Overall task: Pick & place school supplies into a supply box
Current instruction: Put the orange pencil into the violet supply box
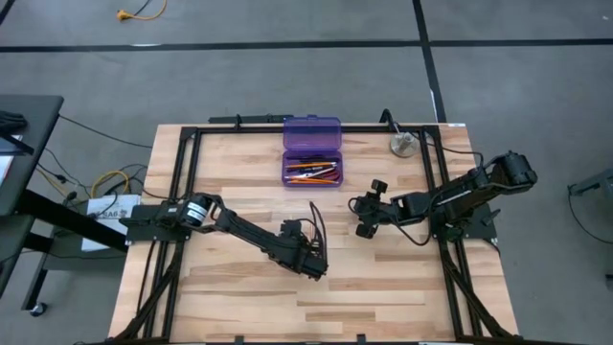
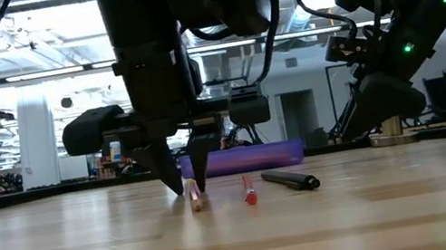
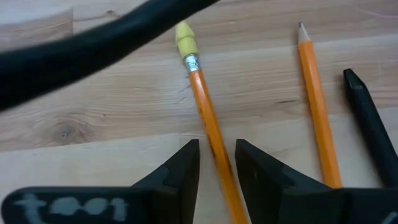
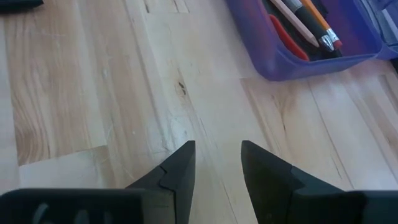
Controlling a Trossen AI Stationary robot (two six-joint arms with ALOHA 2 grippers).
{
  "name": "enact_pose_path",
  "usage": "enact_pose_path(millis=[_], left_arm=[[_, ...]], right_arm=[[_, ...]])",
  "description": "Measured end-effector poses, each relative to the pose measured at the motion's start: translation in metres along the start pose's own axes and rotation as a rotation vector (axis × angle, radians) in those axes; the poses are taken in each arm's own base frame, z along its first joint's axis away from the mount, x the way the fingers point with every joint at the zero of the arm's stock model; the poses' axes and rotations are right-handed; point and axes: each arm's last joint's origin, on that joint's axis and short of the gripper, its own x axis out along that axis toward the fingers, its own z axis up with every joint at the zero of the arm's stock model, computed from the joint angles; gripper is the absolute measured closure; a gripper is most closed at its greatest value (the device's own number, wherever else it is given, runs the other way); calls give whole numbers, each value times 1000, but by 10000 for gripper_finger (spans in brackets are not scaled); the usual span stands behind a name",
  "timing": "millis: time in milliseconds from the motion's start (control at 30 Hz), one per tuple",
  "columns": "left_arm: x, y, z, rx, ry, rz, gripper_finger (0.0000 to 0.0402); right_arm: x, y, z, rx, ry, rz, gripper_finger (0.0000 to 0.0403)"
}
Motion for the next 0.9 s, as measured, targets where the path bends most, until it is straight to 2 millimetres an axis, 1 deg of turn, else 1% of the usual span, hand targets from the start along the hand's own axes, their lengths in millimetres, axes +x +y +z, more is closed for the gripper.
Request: enact_pose_path(millis=[300, 400, 567, 600, 767, 900], left_arm=[[5, 0, 2, 5, 60, 19, 308], [6, 0, 3, 16, 65, 22, 327], [7, 1, 4, 31, 61, 36, 385], [7, 1, 5, 30, 62, 38, 391], [8, 1, 6, 19, 52, 43, 389], [9, 1, 7, 11, 23, 38, 396]], right_arm=[[0, 0, 0, 1, -3, 0, 280], [0, 0, 0, 1, -3, 0, 280], [0, 0, 0, 1, -3, 0, 280], [0, 0, 0, 1, -3, 0, 280], [0, 0, 0, 1, -3, 1, 280], [0, 0, 0, 1, -2, 2, 281]])
